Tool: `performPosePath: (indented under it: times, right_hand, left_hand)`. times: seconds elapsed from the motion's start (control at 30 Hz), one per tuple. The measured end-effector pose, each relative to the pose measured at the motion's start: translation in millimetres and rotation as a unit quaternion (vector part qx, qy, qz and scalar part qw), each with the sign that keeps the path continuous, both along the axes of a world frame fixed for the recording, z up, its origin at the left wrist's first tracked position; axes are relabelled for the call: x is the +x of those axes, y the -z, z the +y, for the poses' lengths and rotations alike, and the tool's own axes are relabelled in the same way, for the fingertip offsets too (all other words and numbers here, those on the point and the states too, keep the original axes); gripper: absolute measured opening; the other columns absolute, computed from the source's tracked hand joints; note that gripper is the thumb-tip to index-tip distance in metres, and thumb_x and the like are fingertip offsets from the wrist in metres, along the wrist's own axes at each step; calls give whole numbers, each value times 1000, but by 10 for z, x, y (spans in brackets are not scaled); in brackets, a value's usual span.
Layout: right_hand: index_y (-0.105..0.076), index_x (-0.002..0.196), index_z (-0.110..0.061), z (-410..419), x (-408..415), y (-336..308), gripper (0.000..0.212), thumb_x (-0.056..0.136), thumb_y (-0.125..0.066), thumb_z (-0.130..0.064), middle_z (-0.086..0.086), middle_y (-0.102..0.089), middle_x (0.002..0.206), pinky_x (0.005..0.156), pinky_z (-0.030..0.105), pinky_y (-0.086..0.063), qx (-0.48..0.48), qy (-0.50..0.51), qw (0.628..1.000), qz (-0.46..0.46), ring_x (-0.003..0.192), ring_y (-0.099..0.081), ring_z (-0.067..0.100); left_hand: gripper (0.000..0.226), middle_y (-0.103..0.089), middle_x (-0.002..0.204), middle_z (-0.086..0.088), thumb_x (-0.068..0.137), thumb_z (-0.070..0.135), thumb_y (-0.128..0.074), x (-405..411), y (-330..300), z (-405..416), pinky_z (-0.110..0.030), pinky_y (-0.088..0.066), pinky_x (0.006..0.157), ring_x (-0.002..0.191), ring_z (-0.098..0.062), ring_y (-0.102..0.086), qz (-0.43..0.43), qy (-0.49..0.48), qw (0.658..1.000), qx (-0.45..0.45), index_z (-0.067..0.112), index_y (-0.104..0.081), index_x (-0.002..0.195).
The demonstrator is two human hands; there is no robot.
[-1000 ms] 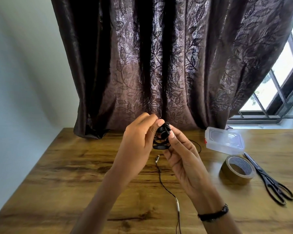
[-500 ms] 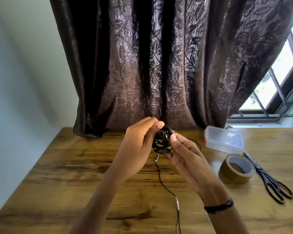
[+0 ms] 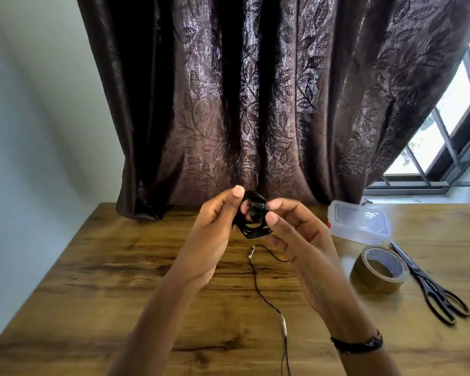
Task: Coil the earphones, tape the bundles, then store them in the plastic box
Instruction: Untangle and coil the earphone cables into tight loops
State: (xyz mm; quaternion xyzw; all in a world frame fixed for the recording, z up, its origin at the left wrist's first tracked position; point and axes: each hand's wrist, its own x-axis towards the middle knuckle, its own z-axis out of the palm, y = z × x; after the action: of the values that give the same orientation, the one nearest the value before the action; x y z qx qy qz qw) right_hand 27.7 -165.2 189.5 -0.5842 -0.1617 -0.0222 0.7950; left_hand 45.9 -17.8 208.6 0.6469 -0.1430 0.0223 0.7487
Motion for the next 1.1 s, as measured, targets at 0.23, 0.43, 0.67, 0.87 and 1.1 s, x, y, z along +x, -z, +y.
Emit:
performPosePath:
  times: [0.23, 0.43, 0.67, 0.87, 1.1]
  right_hand:
    - [-68, 96, -19, 44, 11, -31, 18, 81, -69, -8, 15, -67, 106, 86, 32, -54, 54, -26, 997, 39, 101, -64, 28]
    - [-65, 96, -16, 103, 13, -17, 12, 86, -64, -9, 13, -68, 106, 87, 31, -54, 98, -30, 994, 48, 100, -65, 22]
    - [-69, 97, -3, 120, -43, -52, 21, 82, -70, -17, 1, -73, 84, 71, 17, -52, -1, 68, 997, 21, 79, -68, 8]
    - [-70, 91, -3, 157, -39, -49, 9, 81, -68, -3, -4, -71, 74, 61, 11, -48, 29, 89, 995, 43, 68, -65, 1]
    - [-69, 91, -16, 174, 51, 5, 11, 83, -65, -9, 13, -67, 102, 85, 26, -52, 197, -27, 971, 136, 98, -61, 20]
  left_hand:
    - [41, -54, 83, -11, 91, 40, -41, -10, -1, -39, -38, -47, 87, 85, -18, -53, 23, -18, 1000, -8, 3, -54, 81]
    - [35, -55, 89, -14, 89, 42, -43, -13, 0, -40, -54, -40, 101, 90, -22, -53, 47, -16, 998, -25, 11, -54, 76]
    - [36, -52, 68, 6, 98, 33, -37, 11, 39, -45, -24, -43, 73, 73, -9, -50, -72, -106, 990, 66, 17, -51, 68]
    - [36, -52, 69, 6, 97, 35, -37, -5, 80, -83, -26, -44, 76, 74, -9, -51, -61, -91, 993, 38, 14, -51, 71]
    - [34, -54, 66, 9, 92, 38, -38, -16, 26, -93, -33, -42, 84, 75, -6, -54, -1, -14, 998, -57, 19, -50, 67]
